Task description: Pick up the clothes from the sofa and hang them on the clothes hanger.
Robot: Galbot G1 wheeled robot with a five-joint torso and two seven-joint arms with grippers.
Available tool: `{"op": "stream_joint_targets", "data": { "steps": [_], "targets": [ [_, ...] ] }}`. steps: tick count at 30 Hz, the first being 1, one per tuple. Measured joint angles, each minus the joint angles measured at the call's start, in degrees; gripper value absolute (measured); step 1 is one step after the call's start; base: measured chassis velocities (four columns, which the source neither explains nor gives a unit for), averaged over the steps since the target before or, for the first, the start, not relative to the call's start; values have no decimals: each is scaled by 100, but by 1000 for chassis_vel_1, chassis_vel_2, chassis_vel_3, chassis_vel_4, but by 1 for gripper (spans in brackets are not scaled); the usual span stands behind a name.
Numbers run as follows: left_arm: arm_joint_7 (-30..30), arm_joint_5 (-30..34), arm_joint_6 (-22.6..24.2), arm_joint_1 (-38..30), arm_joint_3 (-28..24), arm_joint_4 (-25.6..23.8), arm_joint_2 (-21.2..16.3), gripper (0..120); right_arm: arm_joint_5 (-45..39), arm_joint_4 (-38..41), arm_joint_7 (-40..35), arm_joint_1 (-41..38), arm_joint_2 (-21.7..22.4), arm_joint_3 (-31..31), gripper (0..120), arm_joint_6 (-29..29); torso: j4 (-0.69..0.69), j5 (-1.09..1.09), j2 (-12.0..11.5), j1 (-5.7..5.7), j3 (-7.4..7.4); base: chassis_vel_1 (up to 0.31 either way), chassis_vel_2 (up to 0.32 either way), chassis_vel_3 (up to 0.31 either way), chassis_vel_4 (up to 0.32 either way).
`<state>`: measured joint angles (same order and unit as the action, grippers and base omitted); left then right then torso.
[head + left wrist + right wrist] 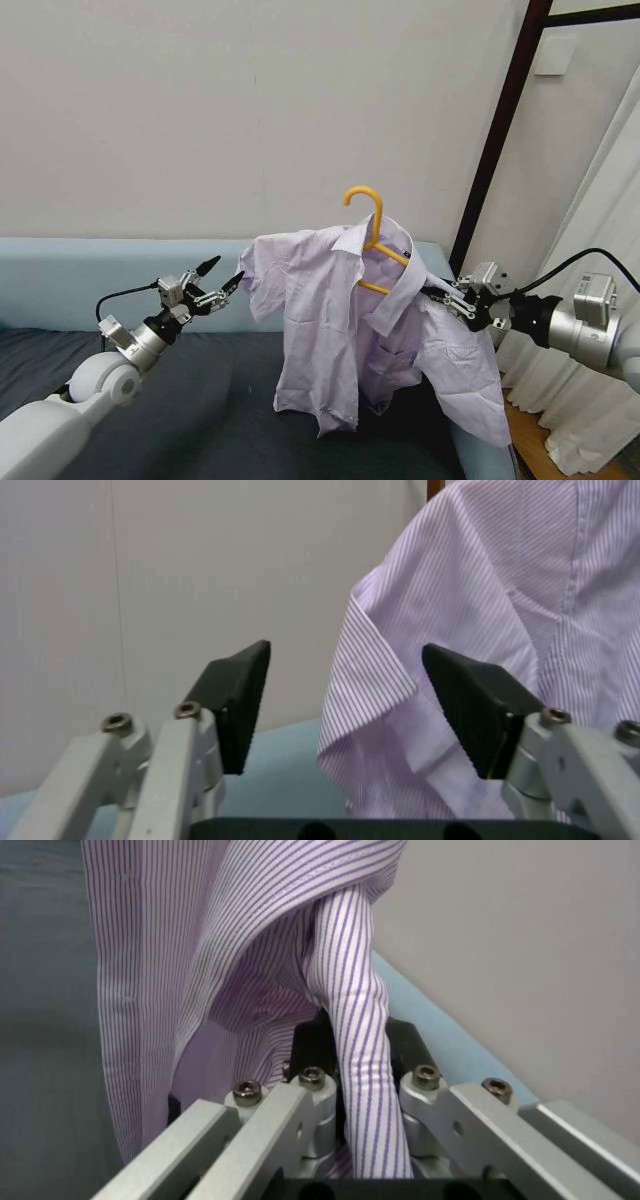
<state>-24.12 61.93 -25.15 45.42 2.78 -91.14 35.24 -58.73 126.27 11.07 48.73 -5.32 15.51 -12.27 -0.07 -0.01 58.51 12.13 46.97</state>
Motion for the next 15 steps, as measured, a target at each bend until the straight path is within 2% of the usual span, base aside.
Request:
{"op": "stream_joint_targets", "data": {
  "steps": [1,2,5,7,9,10,12,15],
  "targets": [
    [-13,-43,0,15,-11,28,85,51,-5,6,4,2,-15,-1,5,-11,0,0,0,0,0,0,0,0,0],
    [-13,-43,0,15,-11,28,85,51,-5,6,4,2,-15,-1,5,-11,0,0,0,0,0,0,0,0,0],
    [2,-155,21,1,-49,38,162,36,-3,95,13,11,-14,-10,5,-13,0,0,0,0,0,0,0,0,0],
    [5,-165,23,-3,-55,40,169,34,-4,107,13,11,-14,-10,5,-13,0,0,0,0,0,0,0,0,0],
    [60,-212,54,-40,-87,60,215,26,-22,166,11,10,-14,-9,5,-15,0,0,0,0,0,0,0,0,0],
    [112,-256,77,-73,-109,99,271,17,-39,239,13,8,-2,-9,5,-16,0,0,0,0,0,0,0,0,0],
    [159,-295,84,-85,-110,123,312,14,-44,284,16,7,7,-8,5,-17,0,-1,0,0,0,0,0,0,0],
    [272,-343,81,-55,-88,118,355,0,-58,362,6,5,16,-6,5,-17,0,-1,0,0,0,0,0,0,0]
  ]
}}
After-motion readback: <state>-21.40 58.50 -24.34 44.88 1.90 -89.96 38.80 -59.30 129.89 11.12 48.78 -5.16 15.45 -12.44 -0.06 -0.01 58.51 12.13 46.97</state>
